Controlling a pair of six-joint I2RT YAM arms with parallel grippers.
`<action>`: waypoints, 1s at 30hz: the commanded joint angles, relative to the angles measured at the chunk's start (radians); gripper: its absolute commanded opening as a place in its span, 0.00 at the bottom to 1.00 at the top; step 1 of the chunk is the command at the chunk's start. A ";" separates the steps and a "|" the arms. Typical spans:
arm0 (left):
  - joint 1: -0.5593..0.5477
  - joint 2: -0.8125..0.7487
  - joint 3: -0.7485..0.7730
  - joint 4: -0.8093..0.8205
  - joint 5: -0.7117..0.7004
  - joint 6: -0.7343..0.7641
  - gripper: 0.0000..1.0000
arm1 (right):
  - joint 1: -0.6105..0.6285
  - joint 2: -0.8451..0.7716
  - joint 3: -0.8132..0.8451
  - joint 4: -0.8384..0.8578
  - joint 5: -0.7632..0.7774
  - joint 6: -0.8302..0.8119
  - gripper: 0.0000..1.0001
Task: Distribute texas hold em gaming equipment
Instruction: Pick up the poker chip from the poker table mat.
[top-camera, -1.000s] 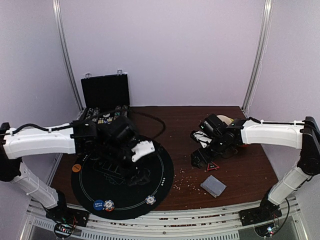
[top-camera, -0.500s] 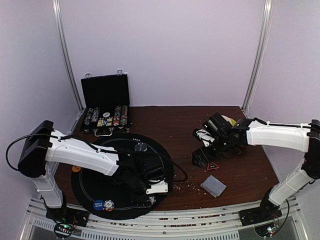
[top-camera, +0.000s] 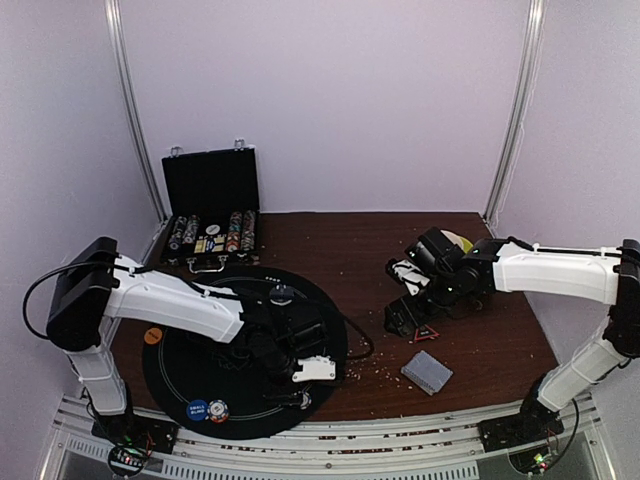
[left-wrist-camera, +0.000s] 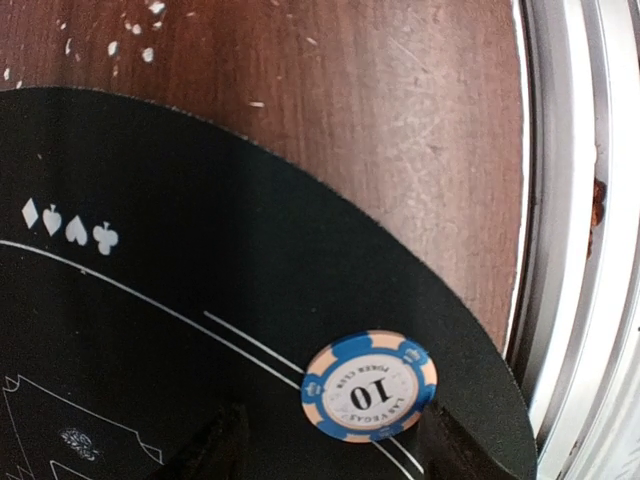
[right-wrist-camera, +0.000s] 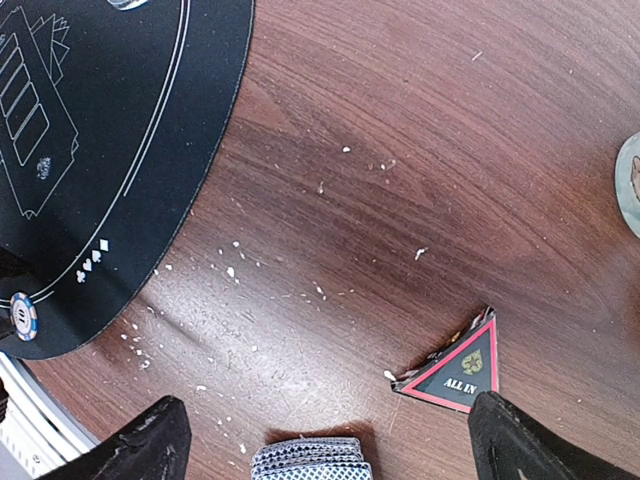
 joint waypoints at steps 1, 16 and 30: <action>0.036 0.031 0.038 -0.009 0.068 0.055 0.61 | -0.003 -0.003 0.000 -0.001 -0.011 0.007 1.00; -0.033 0.080 0.042 0.032 -0.026 0.032 0.54 | -0.003 -0.010 -0.016 0.004 -0.021 0.010 1.00; -0.079 0.119 0.073 0.084 -0.046 0.029 0.61 | -0.003 0.002 -0.022 0.012 -0.035 0.012 1.00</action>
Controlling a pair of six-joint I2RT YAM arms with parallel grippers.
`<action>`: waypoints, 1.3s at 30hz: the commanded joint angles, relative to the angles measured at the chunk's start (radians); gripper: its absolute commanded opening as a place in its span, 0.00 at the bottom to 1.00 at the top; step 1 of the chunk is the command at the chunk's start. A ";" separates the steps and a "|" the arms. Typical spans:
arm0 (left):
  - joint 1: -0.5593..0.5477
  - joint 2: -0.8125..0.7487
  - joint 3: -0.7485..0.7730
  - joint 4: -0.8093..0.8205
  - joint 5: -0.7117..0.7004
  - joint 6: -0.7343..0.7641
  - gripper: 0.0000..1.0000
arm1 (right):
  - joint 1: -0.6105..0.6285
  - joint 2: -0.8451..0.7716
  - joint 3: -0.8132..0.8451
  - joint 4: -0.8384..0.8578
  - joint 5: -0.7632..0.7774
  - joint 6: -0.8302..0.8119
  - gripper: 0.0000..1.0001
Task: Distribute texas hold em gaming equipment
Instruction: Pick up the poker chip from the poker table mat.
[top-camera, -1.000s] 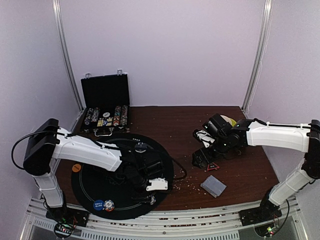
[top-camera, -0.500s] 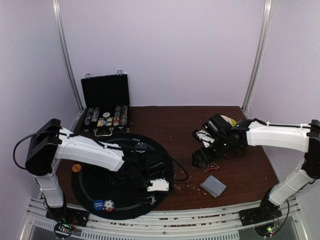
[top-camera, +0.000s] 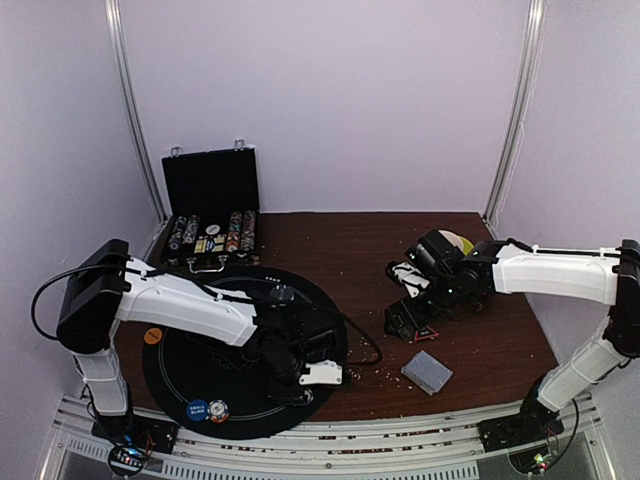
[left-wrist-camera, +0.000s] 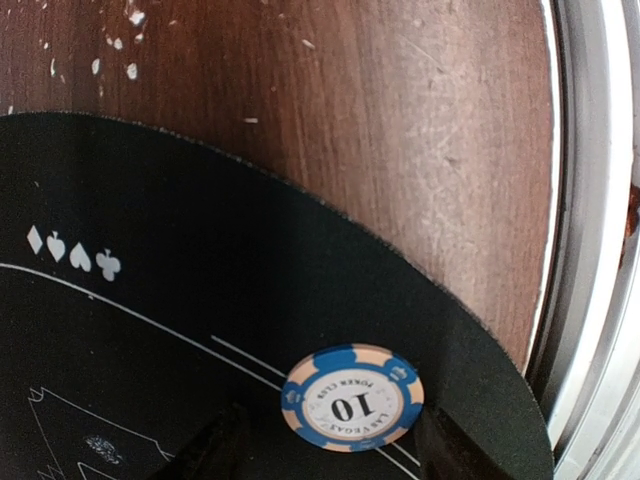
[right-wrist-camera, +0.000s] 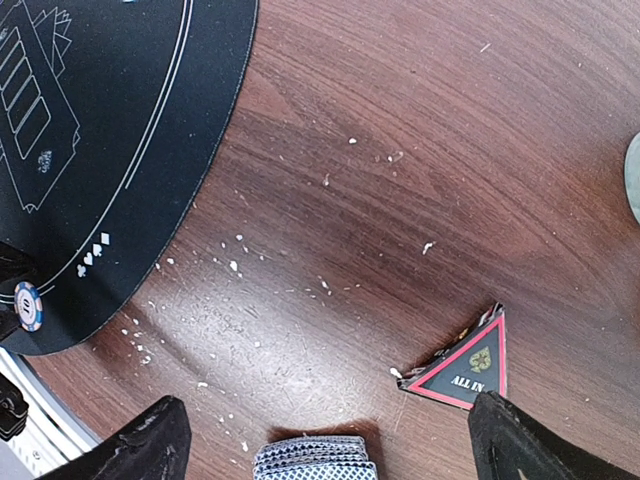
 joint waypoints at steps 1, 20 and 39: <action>-0.037 0.058 -0.002 0.139 0.048 0.014 0.61 | -0.003 0.002 -0.008 0.002 -0.012 0.013 1.00; -0.036 -0.035 -0.062 0.176 0.023 0.000 0.35 | -0.003 0.016 -0.008 -0.001 -0.013 0.017 1.00; 0.004 -0.030 -0.051 0.120 0.074 0.003 0.61 | -0.002 0.038 0.016 -0.007 -0.024 0.018 1.00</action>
